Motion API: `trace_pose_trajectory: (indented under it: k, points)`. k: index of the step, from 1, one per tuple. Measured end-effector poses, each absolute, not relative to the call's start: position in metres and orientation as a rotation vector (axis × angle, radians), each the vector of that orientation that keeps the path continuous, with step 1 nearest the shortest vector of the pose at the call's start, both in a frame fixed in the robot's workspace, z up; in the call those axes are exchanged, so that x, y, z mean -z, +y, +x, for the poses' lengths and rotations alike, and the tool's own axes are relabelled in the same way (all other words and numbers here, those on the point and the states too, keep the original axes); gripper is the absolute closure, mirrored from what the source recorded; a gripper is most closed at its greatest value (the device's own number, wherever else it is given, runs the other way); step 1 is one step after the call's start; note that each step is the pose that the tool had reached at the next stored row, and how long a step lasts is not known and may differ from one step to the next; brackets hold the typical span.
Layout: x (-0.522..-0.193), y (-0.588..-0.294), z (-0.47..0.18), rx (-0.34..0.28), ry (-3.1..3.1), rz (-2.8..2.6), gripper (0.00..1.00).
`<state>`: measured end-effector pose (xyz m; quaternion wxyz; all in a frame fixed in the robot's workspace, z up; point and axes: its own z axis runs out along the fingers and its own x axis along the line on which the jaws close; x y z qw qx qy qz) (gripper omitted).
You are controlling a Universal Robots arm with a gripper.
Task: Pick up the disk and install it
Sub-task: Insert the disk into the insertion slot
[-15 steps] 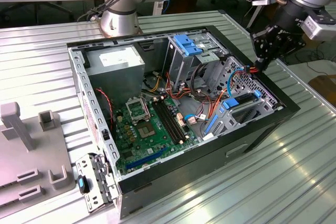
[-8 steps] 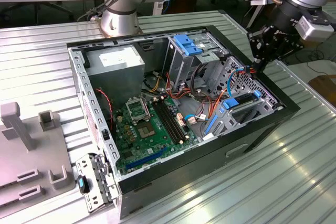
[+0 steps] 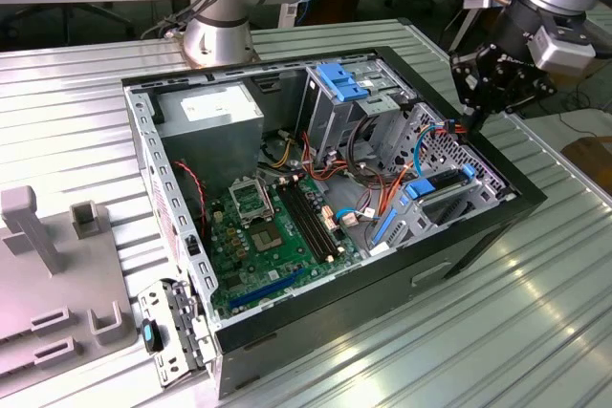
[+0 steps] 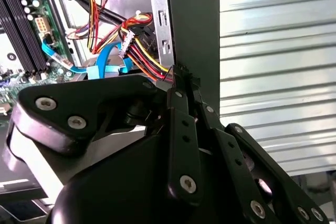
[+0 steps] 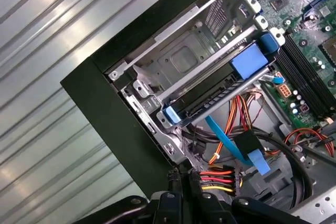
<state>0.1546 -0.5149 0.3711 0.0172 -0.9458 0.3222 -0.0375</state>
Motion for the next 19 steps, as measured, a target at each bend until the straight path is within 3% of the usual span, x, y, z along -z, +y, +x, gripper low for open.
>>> trace_pose_trajectory:
  k: [19]
  points:
    - [-0.3688, -0.5157, 0.1465, 0.123, 1.355, -2.804, 0.83]
